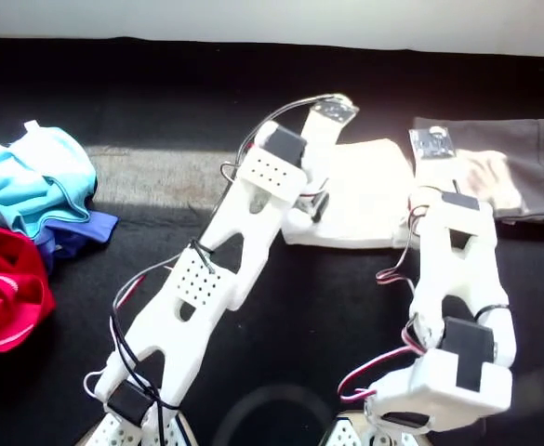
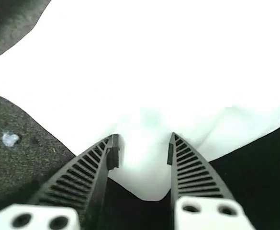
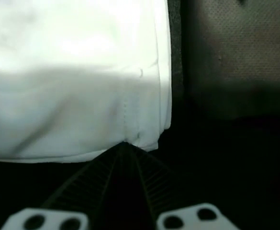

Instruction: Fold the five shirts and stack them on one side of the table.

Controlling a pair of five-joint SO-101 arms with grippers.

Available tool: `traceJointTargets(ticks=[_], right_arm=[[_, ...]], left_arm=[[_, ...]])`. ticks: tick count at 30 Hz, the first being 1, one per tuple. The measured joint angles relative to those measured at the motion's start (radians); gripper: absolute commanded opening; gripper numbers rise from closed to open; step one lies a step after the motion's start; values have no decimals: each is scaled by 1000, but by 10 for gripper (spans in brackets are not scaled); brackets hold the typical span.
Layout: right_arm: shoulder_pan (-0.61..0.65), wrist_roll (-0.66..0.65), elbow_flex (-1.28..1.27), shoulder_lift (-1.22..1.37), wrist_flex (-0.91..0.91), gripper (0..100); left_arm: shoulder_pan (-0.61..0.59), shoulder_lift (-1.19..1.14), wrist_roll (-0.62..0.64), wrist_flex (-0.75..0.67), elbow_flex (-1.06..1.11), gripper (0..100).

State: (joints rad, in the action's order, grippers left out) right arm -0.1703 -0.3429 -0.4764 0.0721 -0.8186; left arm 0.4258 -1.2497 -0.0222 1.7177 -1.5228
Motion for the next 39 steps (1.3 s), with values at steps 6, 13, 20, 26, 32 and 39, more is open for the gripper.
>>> traceJointTargets(ticks=[6,13,20,26,32,39], right_arm=[[-49,-2,172,207,-6,6],[-61,-3,359,296,-155,6],[-61,-3,574,296,-371,6],[-63,71,775,304,-471,6],[-40,133,836,310,-442,6],[60,137,896,431,-362,6]], left_arm=[[-92,-12,3,37,-60,181],[-110,69,3,40,84,181],[-97,137,3,40,155,181],[-84,321,2,41,181,181],[26,364,2,41,393,181],[35,264,48,40,459,181]])
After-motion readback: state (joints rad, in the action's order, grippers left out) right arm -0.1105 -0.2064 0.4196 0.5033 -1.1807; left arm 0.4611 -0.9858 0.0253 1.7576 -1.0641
